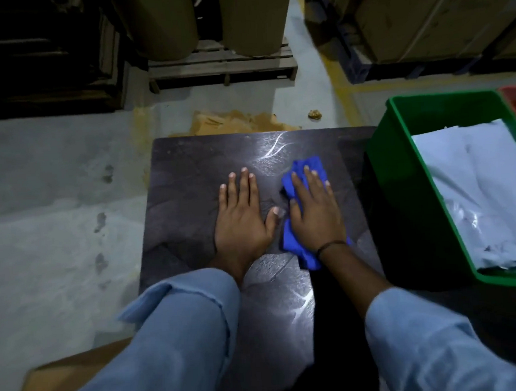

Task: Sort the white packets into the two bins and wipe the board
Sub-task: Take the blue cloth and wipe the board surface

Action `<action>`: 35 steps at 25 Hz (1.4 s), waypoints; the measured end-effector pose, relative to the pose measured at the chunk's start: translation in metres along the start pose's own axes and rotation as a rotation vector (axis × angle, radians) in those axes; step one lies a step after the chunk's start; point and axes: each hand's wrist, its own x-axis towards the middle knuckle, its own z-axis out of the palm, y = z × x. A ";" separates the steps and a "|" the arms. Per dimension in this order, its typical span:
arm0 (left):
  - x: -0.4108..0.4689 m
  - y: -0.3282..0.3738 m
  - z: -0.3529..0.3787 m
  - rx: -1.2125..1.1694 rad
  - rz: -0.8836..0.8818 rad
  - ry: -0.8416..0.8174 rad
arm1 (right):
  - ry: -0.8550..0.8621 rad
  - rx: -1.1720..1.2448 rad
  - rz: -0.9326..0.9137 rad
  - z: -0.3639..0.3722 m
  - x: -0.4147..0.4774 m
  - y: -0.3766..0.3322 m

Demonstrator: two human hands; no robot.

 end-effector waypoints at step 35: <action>-0.230 0.020 -0.005 0.013 0.064 0.070 | -0.199 -0.036 -0.547 -0.048 -0.210 0.025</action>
